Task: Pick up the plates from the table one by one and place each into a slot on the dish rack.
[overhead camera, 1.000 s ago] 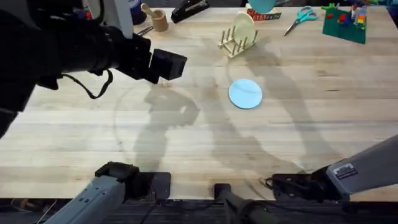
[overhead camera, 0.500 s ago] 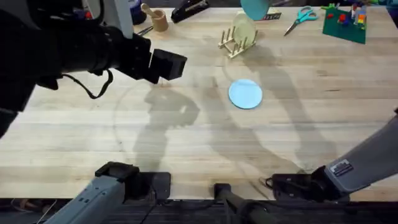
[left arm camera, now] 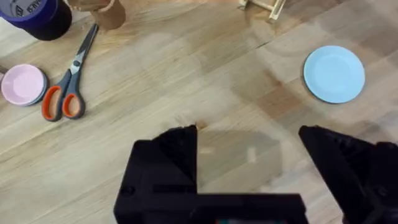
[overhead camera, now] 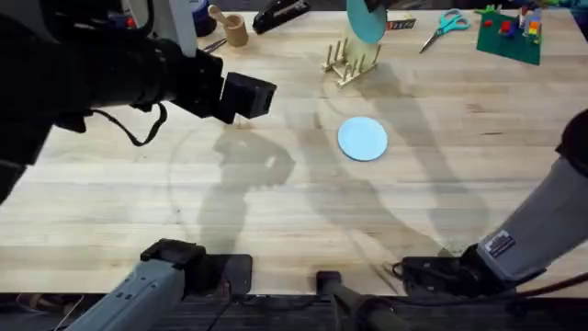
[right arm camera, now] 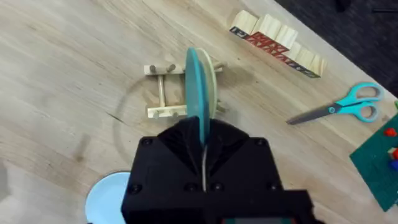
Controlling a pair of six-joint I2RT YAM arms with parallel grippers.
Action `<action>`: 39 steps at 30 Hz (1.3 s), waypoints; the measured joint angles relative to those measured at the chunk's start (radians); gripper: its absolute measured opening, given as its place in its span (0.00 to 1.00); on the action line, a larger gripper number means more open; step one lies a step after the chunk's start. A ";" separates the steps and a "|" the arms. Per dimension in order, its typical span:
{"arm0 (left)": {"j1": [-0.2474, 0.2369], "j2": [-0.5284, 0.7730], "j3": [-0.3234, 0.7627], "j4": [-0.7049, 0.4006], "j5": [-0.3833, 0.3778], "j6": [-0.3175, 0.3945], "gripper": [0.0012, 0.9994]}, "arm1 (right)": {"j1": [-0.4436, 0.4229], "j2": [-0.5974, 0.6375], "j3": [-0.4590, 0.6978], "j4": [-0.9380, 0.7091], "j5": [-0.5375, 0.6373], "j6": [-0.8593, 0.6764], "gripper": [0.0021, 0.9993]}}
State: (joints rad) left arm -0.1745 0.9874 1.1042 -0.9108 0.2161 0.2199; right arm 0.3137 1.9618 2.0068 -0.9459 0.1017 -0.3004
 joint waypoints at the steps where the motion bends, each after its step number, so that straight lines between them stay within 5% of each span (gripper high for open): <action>1: 0.000 0.000 0.000 0.000 0.000 0.000 0.99 | 0.000 0.004 0.000 0.000 0.000 0.000 0.03; 39: 0.000 0.000 0.000 -0.009 0.000 0.000 0.99 | 0.000 0.123 0.001 0.000 -0.013 0.000 0.03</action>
State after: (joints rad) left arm -0.1745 0.9872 1.1042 -0.9196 0.2157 0.2199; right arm 0.3138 2.0846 2.0075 -0.9456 0.0887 -0.3004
